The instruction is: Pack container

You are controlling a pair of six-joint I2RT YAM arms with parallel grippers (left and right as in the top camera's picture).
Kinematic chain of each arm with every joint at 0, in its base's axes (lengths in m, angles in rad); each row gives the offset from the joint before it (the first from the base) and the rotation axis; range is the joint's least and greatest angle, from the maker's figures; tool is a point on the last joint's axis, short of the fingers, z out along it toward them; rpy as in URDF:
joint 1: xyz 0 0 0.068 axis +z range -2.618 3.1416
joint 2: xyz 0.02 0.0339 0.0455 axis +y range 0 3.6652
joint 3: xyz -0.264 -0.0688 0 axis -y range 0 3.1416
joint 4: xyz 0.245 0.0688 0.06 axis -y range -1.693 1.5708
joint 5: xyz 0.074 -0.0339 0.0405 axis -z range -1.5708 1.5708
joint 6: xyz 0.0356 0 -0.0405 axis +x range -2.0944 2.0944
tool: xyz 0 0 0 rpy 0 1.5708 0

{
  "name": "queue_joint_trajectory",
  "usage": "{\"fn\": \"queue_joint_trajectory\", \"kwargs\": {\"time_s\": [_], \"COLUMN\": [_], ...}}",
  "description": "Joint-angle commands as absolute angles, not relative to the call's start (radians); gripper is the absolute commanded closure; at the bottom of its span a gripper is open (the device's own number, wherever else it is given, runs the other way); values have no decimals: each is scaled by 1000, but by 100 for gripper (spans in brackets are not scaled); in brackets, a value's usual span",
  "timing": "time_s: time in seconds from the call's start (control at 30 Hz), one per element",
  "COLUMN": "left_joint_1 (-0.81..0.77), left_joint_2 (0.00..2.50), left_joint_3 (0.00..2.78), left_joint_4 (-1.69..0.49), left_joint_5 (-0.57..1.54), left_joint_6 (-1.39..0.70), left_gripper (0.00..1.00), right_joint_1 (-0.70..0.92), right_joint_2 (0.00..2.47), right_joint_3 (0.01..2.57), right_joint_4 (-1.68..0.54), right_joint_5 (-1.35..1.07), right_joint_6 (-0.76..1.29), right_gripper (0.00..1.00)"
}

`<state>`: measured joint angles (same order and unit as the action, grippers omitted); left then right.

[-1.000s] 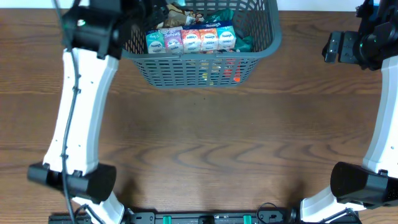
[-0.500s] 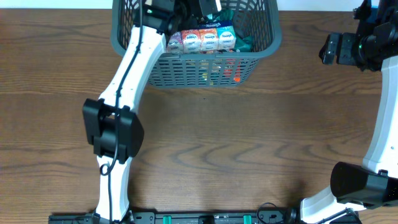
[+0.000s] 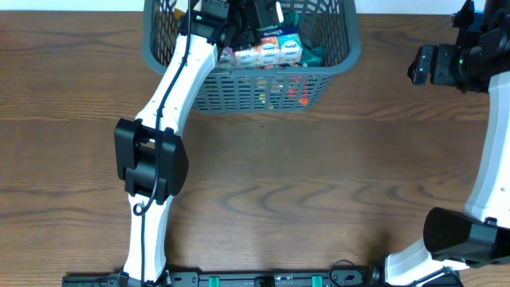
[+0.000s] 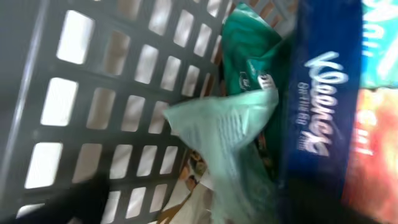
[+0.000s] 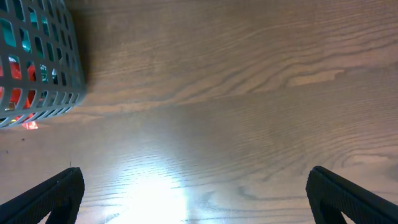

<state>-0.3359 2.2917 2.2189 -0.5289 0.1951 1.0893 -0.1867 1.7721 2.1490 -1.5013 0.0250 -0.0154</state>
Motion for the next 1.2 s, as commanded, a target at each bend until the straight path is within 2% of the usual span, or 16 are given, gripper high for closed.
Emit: {"fn": "queue_joint_trajectory", "kwargs": {"time_s": [0.0, 0.23, 0.5, 0.7, 0.83, 0.93, 1.17], "left_joint_1": [-334, -304, -199, -63, 28, 88, 105], "left_joint_2": [2231, 2062, 1815, 1684, 1628, 1577, 1433], "left_joint_3": [2230, 2230, 2230, 2230, 2230, 2229, 2099], "left_joint_4": [-532, -607, -1050, -1240, -1295, -1293, -1280], "left_joint_5": [180, -6, -18, -42, -22, 112, 140], "left_joint_6": [1024, 644, 529, 467, 376, 360, 360], "left_gripper": [2, 2, 2, 1, 1, 1, 1], "right_joint_1": [-196, -196, -196, -190, -169, -159, -158], "right_joint_2": [1781, 1781, 1781, 1781, 1774, 1754, 1650], "right_joint_3": [2146, 2146, 2146, 2146, 2146, 2146, 2145], "right_joint_4": [-1501, -1393, -1171, -1040, -1061, -1122, -1229], "right_joint_5": [19, 18, -28, -152, -139, -115, -78], "right_joint_6": [-31, -31, -32, -76, -64, -18, 7], "right_gripper": [1, 0, 1, 1, 1, 1, 1]}}
